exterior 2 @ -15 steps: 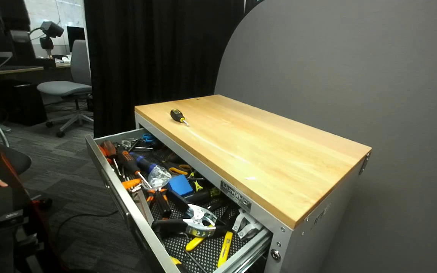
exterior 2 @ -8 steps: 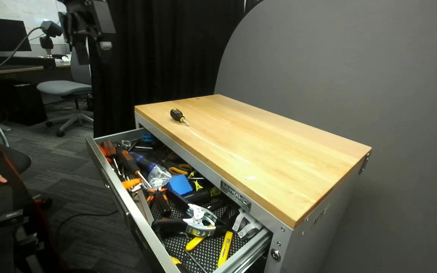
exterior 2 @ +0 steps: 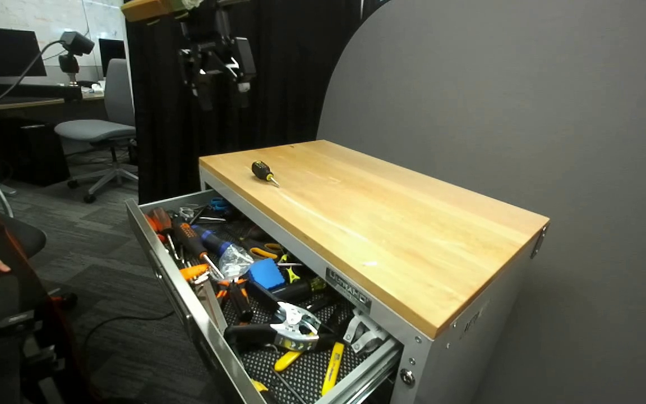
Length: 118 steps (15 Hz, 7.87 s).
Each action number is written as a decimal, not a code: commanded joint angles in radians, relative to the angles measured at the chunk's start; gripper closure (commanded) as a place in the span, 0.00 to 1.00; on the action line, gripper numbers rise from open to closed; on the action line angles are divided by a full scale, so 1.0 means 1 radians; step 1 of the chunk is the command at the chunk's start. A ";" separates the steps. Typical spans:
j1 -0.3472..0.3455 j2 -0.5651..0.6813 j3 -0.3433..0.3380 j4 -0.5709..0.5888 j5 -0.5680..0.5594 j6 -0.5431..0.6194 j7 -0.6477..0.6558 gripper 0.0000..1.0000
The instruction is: Put the black object in the topmost drawer and close the drawer
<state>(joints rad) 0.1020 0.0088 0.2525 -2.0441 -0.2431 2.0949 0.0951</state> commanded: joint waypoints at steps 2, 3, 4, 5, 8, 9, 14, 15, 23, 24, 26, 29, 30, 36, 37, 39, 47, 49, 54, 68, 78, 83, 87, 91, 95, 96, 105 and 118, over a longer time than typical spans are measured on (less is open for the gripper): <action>0.035 0.148 -0.040 0.171 -0.008 -0.023 -0.039 0.00; 0.038 0.170 -0.045 0.189 0.002 -0.022 -0.048 0.00; 0.039 0.191 -0.050 0.202 0.016 -0.018 -0.053 0.00; 0.042 0.210 -0.053 0.215 0.024 -0.018 -0.059 0.00; 0.042 0.250 -0.056 0.232 0.062 -0.009 -0.080 0.00; 0.042 0.262 -0.057 0.239 0.072 -0.010 -0.089 0.00; 0.038 0.297 -0.049 0.257 0.129 -0.007 -0.170 0.00; 0.038 0.298 -0.047 0.257 0.135 -0.010 -0.200 0.00; 0.123 0.479 -0.075 0.297 0.042 0.153 -0.182 0.00; 0.153 0.476 -0.100 0.289 -0.007 0.213 -0.112 0.00; 0.198 0.471 -0.142 0.291 -0.093 0.266 -0.023 0.00; 0.267 0.453 -0.210 0.297 -0.243 0.287 0.120 0.00; 0.280 0.451 -0.222 0.300 -0.278 0.279 0.156 0.00; 0.287 0.491 -0.221 0.327 -0.291 0.149 0.198 0.00; 0.286 0.495 -0.219 0.328 -0.286 0.122 0.199 0.00; 0.283 0.503 -0.215 0.329 -0.283 0.089 0.202 0.00; 0.285 0.517 -0.200 0.330 -0.297 0.144 0.196 0.12; 0.288 0.519 -0.202 0.335 -0.303 0.147 0.198 0.01; 0.289 0.530 -0.200 0.348 -0.300 0.152 0.190 0.25; 0.300 0.473 -0.214 0.319 -0.275 -0.009 0.259 0.72; 0.286 0.309 -0.158 0.127 -0.196 -0.219 0.544 0.72; 0.285 0.297 -0.125 0.016 -0.197 -0.075 0.628 0.72; 0.295 0.325 -0.117 -0.006 -0.222 0.026 0.649 0.72; 0.307 0.349 -0.127 0.012 -0.283 0.076 0.662 0.72; 0.304 0.373 -0.127 0.027 -0.325 0.103 0.650 0.21; 0.303 0.377 -0.127 0.028 -0.325 0.109 0.649 0.16; 0.274 0.269 -0.118 -0.027 -0.141 -0.118 0.673 0.00; 0.173 0.092 -0.115 -0.375 -0.064 0.062 0.807 0.00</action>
<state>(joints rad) 0.3068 0.1535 0.1299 -2.3379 -0.3309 2.0847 0.9012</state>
